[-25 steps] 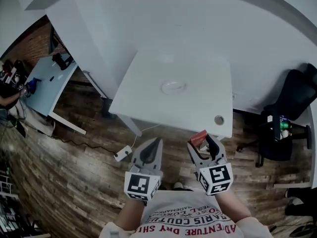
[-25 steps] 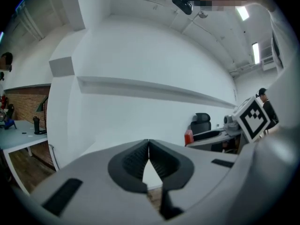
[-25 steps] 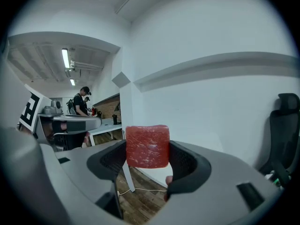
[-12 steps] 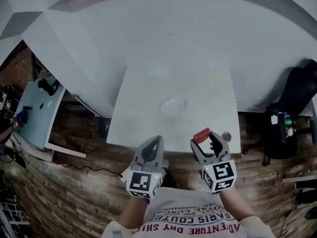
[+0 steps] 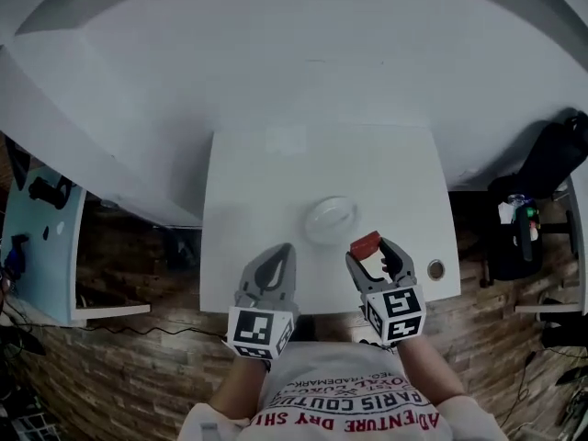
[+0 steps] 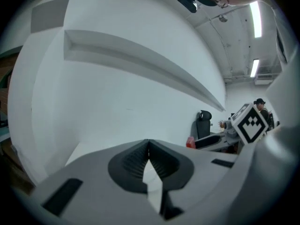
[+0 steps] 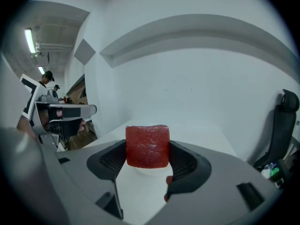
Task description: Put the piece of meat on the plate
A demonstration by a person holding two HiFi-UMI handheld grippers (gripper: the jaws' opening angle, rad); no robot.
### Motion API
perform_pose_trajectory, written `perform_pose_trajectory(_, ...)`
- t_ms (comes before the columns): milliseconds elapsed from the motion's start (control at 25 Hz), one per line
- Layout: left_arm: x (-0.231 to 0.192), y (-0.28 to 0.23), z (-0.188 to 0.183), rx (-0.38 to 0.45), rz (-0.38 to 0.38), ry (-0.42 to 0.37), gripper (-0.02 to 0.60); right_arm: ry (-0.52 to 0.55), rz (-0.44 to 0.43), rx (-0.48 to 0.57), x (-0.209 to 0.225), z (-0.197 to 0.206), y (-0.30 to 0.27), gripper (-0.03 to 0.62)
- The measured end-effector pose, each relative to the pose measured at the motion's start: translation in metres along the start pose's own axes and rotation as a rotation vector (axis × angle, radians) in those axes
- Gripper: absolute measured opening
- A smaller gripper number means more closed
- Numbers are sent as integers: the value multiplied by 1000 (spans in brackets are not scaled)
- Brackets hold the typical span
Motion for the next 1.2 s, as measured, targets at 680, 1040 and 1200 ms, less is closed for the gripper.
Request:
perform_pose_trajectory(680, -56, -83, 93, -209, 138, 94, 6, -17, 98, -412, 30, 62, -167, 290)
perform_pose_trajectory(1040, -61, -97, 110, -247, 182, 97, 7, -5, 135, -541, 39, 73, -194, 286)
perform_pose_trajectory(1200, -61, -99, 108, -253, 198, 86, 7, -59, 127, -541, 41, 72, -197, 278)
Point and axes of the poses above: the fingertips, and each gripper's own axes: y backward along the fingers, x to its right, z out of its underside, the point moved 7 cm from there along y, backward along the fingers, and after that the axes turned 14 degrees about -y, right-handed, at the moved point
